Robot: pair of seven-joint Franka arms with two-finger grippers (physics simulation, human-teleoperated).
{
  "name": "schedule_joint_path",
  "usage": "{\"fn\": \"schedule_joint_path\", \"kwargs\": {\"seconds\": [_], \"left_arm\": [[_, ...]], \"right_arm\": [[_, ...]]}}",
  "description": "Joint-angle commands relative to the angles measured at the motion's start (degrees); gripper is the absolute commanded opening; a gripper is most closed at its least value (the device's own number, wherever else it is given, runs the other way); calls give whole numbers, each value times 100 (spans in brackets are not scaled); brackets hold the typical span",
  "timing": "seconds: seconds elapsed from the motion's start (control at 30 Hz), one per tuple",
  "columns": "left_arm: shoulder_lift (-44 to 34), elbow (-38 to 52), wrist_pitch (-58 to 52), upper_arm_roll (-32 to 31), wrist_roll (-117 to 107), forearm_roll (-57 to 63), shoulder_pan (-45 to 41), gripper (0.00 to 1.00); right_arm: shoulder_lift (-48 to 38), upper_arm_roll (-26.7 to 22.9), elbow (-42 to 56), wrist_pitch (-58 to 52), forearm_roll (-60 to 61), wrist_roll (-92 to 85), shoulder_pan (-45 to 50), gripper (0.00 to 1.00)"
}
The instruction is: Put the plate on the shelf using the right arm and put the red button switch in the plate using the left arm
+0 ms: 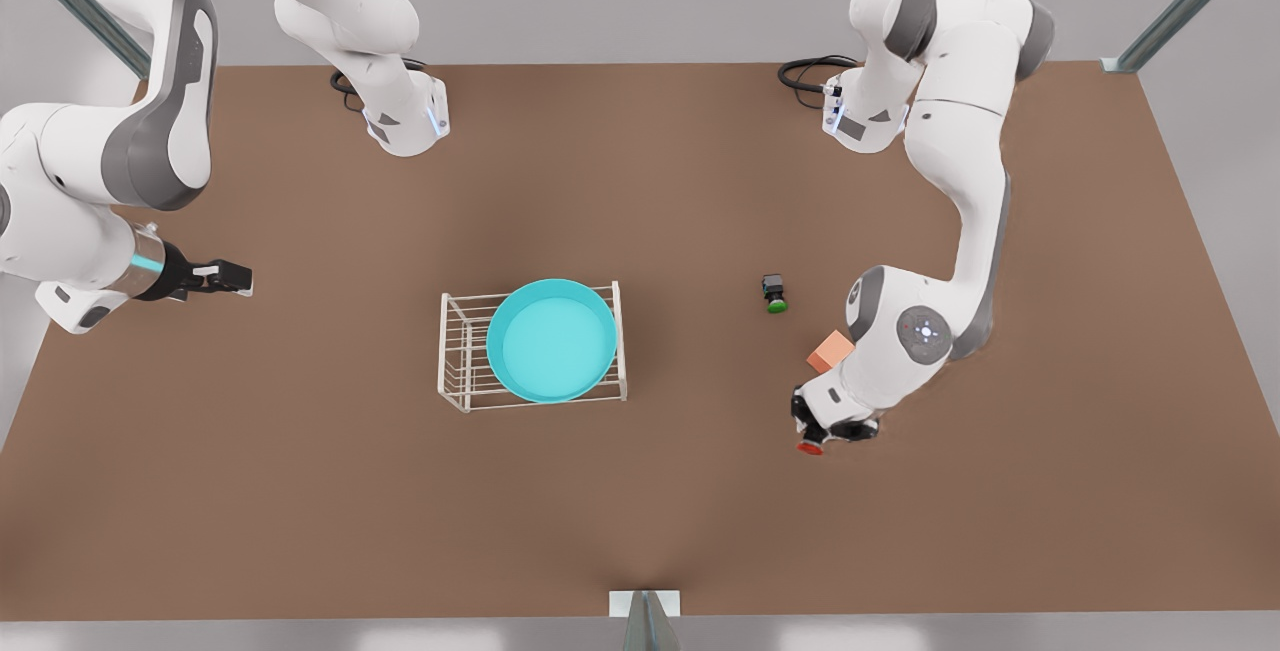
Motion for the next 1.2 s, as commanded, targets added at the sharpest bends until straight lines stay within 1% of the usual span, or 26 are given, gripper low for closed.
{"fn": "schedule_joint_path", "kwargs": {"seconds": [0.0, 0.07, 0.1, 0.17, 0.23, 0.3, 0.4, 0.5, 0.53, 0.57, 0.6, 0.7, 0.73, 0.8, 0.83, 0.87, 0.93, 1.0, 1.07, 1.1, 1.13, 1.17], "left_arm": [[106, 677, -958, -19, -6579, 111, -644, 39], [230, 1249, -1161, -19, -7592, 165, -1120, 39], [300, 1381, -1178, 7, -7935, 200, -1427, 39], [555, 2259, -1723, -19, -8235, 191, -1586, 39], [730, 2488, -1600, -28, -8647, 191, -1981, 39], [1144, 2972, -1197, -19, -8946, 191, -2306, 39], [1443, 2981, -343, -19, -8973, 182, -2535, 39], [1574, 2972, -212, -37, -8938, 182, -2579, 40], [1601, 2972, -194, -37, -8938, 182, -2597, 46], [1636, 2972, -88, -37, -8938, 182, -2606, 61], [1645, 2972, -88, -37, -8938, 182, -2614, 100], [1636, 2919, -211, -37, -8946, 200, -2606, 100], [1540, 2928, -860, -19, -8920, 200, -2562, 100], [916, 2928, -2970, 7, -8306, 218, -2254, 100], [643, 2928, -3743, 7, -7823, 340, -2017, 100], [266, 2928, -4613, 7, -6786, 385, -1481, 100], [-174, 2928, -5546, -1, -4466, 498, -224, 100], [-271, 2928, -5722, 7, -3208, 1043, 216, 100], [-271, 2937, -5766, -2, -1952, 1140, 523, 100], [-640, 2613, -5705, -10, -1196, 1228, 541, 100], [-1474, 1182, -5021, -2, -290, 1299, 550, 100], [-1887, 679, -4852, -1, -254, 1272, 585, 100]], "right_arm": [[-5, 4, 3, -11, 5, 50, 1, 100], [-5, 4, 3, -11, 14, 50, 1, 100], [-14, 4, -6, -11, 14, 50, 1, 100], [-14, 4, -33, -11, 14, 50, 1, 100], [-14, 4, -24, -2, 14, 50, 1, 100], [-14, 4, -33, 24, 14, 50, 1, 100], [-14, 4, -41, 33, 14, 50, 1, 100], [-14, 4, -41, 33, 14, 50, 1, 100], [-14, 4, -41, 33, 23, 50, 1, 100], [-23, 4, -68, 33, 23, 50, 1, 100], [-23, 4, -68, 33, 23, 50, 1, 100], [-31, 4, -68, 33, 14, 50, 1, 100], [-40, 4, -68, 33, 14, 50, 1, 100], [-49, -5, -68, 24, 14, 68, 10, 100], [-49, -5, -68, 24, 14, 68, 10, 100], [-49, -5, -68, 24, 14, 68, 10, 100], [-49, 4, -68, 24, 14, 68, 10, 100], [-49, 4, -68, 24, 23, 68, 10, 100], [-49, 4, -68, 24, 14, 68, 10, 100], [-49, 4, -68, 24, 23, 77, 19, 100], [-49, 4, -68, 24, 23, 77, 19, 100], [-49, 4, -68, 24, 14, 77, 19, 100]]}}
